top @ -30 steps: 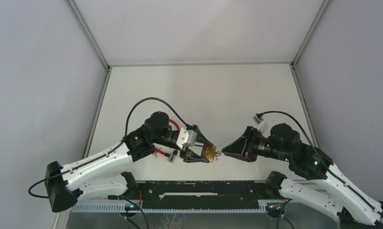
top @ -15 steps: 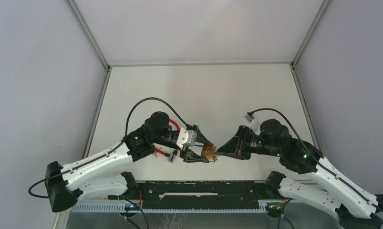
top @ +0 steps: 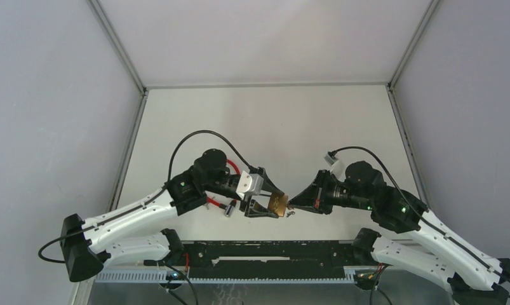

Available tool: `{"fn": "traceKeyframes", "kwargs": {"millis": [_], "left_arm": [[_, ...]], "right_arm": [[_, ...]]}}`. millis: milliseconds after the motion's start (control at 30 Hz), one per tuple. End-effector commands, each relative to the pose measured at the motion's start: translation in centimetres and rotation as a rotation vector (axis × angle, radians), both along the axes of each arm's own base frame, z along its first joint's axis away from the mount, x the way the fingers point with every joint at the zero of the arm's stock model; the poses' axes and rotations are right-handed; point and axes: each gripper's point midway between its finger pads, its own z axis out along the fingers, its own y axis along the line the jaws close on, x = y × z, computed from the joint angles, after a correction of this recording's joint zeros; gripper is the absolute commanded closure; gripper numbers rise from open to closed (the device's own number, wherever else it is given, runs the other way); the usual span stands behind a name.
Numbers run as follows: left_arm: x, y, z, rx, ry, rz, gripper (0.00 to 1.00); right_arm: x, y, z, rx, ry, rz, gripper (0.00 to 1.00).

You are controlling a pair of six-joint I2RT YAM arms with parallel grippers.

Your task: Unlock with the key

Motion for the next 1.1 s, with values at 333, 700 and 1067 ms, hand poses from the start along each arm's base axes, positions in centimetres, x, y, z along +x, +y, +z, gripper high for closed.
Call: {"fn": "traceKeyframes", "kwargs": {"millis": [333,700,1067], "left_arm": [[1.2,-0.8,5.2,-0.169,-0.159,0.034,1.00],[1.8,-0.8,6.1,-0.207,-0.236,0.077,1.00],[2.0,-0.5,6.1,-0.185,-0.361,0.108,1.00]], "right_arm": [[-0.3,0.6,1.0,0.088,0.057,-0.024,1.00],[0.1,0.5,-0.5,0.099,0.156,-0.099,1.00],[0.4,1.0,-1.5,0.130,0.242,-0.139,1.00]]}}
